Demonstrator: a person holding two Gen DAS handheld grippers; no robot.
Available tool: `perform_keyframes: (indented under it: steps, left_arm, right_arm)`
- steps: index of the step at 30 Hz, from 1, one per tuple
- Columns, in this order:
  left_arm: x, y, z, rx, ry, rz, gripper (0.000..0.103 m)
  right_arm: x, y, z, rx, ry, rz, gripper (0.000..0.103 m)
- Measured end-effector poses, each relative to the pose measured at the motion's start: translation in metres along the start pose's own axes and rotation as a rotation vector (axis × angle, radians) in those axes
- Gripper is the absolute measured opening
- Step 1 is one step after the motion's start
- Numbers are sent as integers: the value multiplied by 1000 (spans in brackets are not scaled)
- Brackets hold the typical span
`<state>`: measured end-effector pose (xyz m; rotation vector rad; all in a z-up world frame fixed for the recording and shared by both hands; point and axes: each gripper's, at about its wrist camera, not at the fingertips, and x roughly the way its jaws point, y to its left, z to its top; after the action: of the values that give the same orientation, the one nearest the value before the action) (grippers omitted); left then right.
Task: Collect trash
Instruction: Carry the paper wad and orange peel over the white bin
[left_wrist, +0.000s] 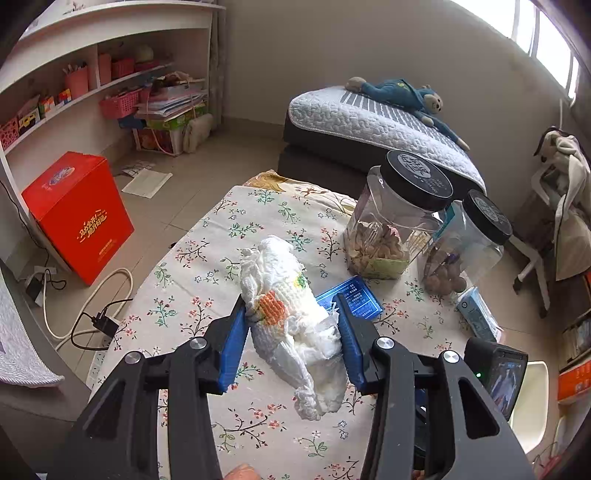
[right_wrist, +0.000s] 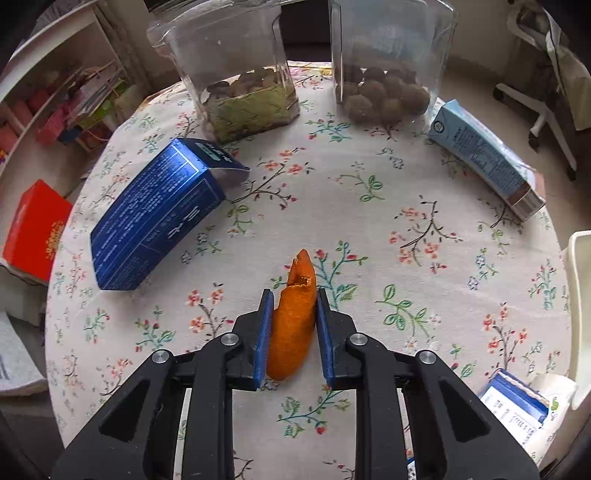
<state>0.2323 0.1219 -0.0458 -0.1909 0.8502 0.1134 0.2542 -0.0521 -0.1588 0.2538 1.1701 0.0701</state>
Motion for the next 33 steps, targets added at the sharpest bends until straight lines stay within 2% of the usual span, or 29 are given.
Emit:
perform_keyframes:
  steps: [2, 6, 11, 21, 28, 33]
  left_arm:
    - [-1, 1, 0, 1, 3, -5, 46]
    - [-1, 0, 0, 3, 3, -11, 46]
    - [-2, -9, -3, 24, 0, -7, 46]
    - [-14, -33, -14, 87, -51, 28, 46]
    - [-34, -58, -29, 136, -123, 45, 46]
    - [-48, -72, -36, 135, -178, 51, 46]
  right_arm:
    - [-9, -10, 4, 42, -7, 75, 16]
    - [-31, -23, 13, 68, -44, 111, 16]
    - [-65, -34, 19, 22, -126, 70, 16]
    - [-108, -62, 23, -49, -249, 52, 16]
    - [-147, -75, 16, -119, -375, 58, 16]
    - [-172, -88, 7, -159, -493, 14, 16]
